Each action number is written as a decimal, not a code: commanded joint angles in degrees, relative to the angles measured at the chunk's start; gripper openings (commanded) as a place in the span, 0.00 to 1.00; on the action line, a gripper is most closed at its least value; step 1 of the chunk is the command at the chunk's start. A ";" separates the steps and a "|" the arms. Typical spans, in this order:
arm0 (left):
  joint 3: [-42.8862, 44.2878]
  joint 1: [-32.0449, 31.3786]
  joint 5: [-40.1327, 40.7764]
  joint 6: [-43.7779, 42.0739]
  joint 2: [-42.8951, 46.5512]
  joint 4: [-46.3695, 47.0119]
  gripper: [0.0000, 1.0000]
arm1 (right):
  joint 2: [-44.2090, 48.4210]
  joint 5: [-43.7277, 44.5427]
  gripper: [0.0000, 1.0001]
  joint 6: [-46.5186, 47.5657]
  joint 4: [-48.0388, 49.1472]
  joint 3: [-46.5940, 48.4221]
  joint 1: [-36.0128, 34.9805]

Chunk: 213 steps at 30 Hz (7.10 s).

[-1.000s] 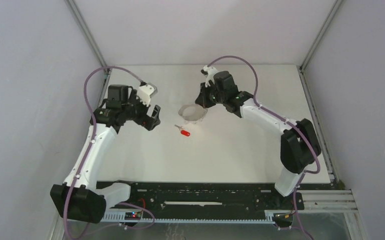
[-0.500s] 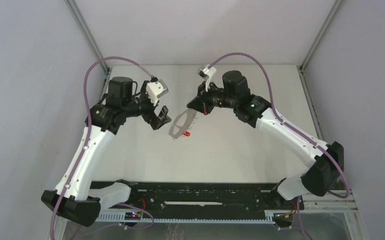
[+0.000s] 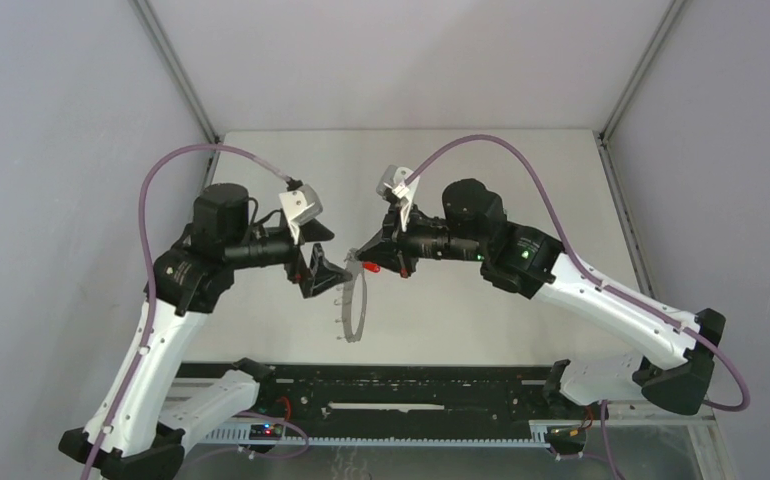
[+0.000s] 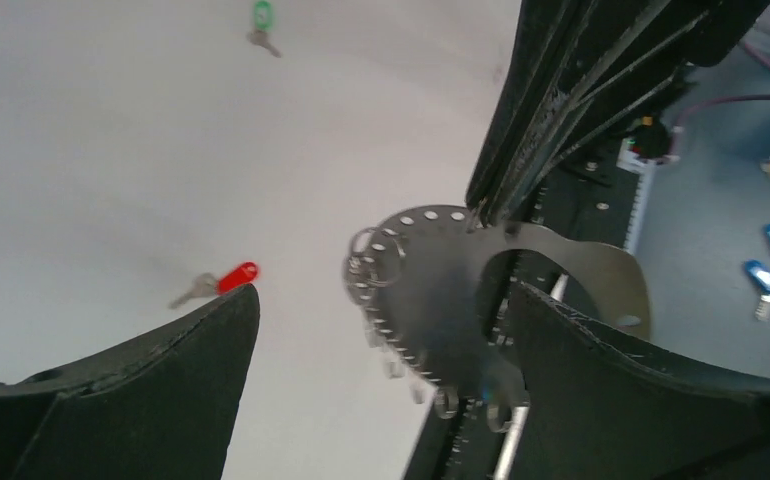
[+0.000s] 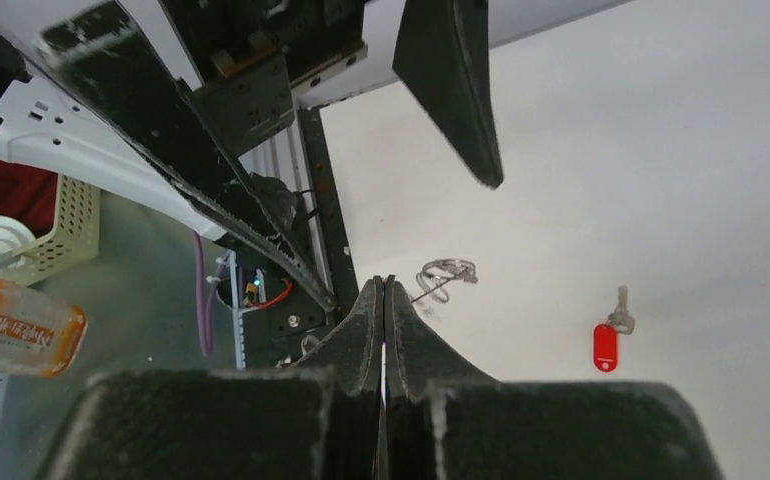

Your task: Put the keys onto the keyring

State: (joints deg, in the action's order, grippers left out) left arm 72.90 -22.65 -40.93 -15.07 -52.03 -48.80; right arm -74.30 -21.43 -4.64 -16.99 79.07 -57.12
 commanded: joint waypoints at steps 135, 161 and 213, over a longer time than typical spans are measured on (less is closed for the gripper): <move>-3.35 -3.15 -16.43 -3.72 15.13 1.09 0.30 | 3.08 -13.16 0.00 3.46 -3.15 1.50 -7.31; 1.46 -9.40 -11.64 -20.92 10.20 -12.46 0.38 | -5.32 -5.87 0.00 8.07 -20.77 14.45 -12.35; 3.85 -16.09 -2.19 -33.42 12.13 -17.86 0.33 | -7.70 -13.02 0.00 4.82 -26.07 17.08 -8.19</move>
State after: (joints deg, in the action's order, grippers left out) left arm 75.48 -38.04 -44.49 -46.02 -40.42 -64.40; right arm -82.26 -33.32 1.13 -43.22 93.19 -65.34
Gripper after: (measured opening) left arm 0.318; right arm 0.018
